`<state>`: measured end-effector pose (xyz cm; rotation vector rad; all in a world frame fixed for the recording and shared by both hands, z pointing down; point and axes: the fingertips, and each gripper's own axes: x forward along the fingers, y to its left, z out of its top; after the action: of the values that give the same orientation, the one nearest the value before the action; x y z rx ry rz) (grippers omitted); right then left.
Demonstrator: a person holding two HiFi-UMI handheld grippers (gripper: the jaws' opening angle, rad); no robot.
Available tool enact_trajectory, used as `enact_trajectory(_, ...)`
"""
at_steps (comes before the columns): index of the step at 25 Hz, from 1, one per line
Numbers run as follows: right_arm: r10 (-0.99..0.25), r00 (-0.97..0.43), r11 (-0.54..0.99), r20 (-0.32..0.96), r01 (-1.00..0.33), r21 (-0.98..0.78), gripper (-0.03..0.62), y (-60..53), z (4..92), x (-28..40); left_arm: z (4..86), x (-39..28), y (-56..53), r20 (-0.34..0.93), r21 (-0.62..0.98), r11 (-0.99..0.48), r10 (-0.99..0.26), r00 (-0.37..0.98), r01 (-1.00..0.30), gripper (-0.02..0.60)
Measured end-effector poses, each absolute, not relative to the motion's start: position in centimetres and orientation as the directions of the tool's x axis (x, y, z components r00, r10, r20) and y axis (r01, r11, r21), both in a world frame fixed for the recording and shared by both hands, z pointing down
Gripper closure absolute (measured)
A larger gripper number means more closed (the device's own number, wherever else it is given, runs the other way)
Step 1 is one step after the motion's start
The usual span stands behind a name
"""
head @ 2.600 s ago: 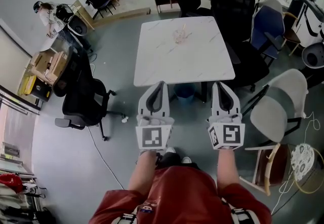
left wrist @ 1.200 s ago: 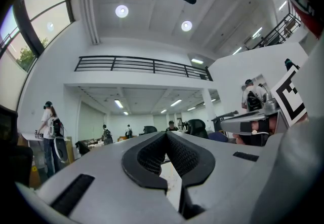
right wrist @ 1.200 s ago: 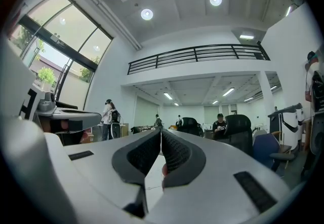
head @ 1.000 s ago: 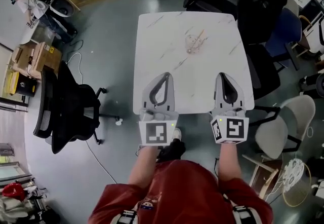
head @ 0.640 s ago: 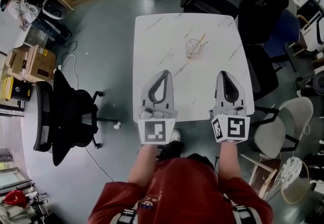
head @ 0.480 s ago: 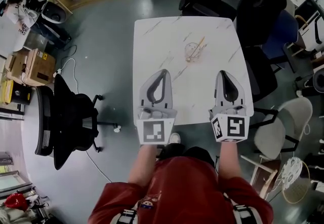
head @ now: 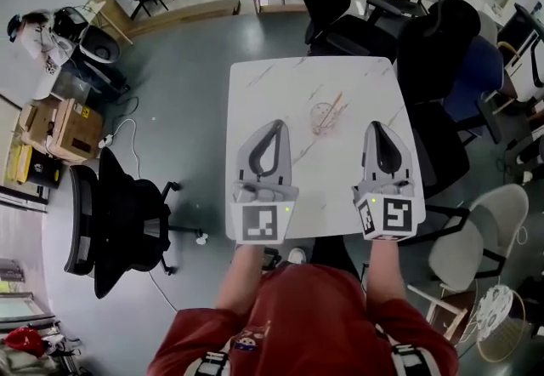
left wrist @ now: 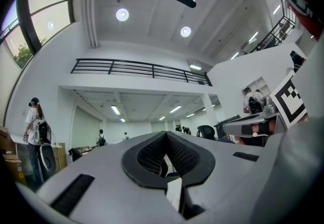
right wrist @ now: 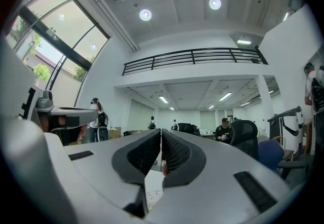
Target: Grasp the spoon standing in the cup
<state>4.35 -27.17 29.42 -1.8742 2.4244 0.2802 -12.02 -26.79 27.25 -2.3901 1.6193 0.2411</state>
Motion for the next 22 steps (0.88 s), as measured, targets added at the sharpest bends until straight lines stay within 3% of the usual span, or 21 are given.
enact_trajectory(22,-0.919,-0.373,0.370,-0.126,-0.928,0.042,0.579,-45.3,30.3,9.8,27.2,-6.5,-42.6,-0.200,-0.119,-0.240,-0.945,0.260,-0.963,0.572)
